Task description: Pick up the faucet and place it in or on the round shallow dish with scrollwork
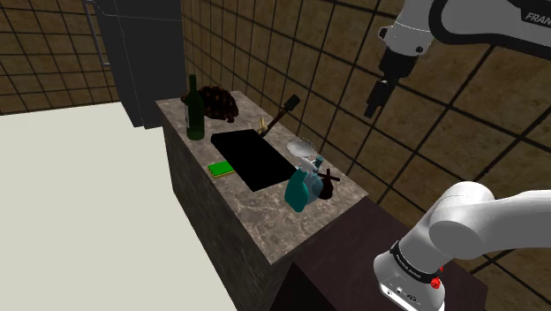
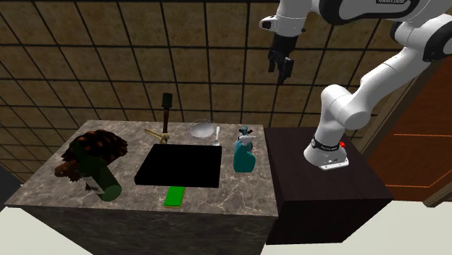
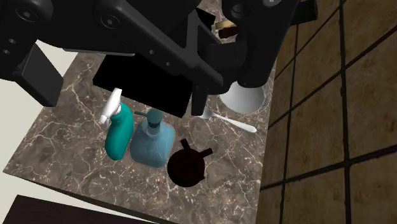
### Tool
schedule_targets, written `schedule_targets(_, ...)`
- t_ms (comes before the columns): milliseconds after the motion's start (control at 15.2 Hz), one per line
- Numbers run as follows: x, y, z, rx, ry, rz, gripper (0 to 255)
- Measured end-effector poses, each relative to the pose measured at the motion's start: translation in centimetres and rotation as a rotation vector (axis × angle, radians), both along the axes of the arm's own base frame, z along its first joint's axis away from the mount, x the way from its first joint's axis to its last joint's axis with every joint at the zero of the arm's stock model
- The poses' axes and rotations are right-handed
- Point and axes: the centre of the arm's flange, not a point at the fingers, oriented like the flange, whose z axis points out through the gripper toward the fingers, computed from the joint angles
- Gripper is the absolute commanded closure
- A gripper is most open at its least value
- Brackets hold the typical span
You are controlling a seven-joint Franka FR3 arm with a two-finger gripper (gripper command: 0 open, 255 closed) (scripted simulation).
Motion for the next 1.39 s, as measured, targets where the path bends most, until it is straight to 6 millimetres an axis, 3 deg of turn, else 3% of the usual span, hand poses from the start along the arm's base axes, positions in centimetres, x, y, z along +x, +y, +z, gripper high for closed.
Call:
schedule_targets(132, 0.1, -0.3, -0.6, 0.002, 0.001, -0.005, 0)
schedule_targets(330, 0.9, -1.0, -3.5, 0.010, 0.003, -0.030, 0)
schedule_targets(1386, 5.8, -7.7, -23.4, 0.065, 0.015, -0.185, 0)
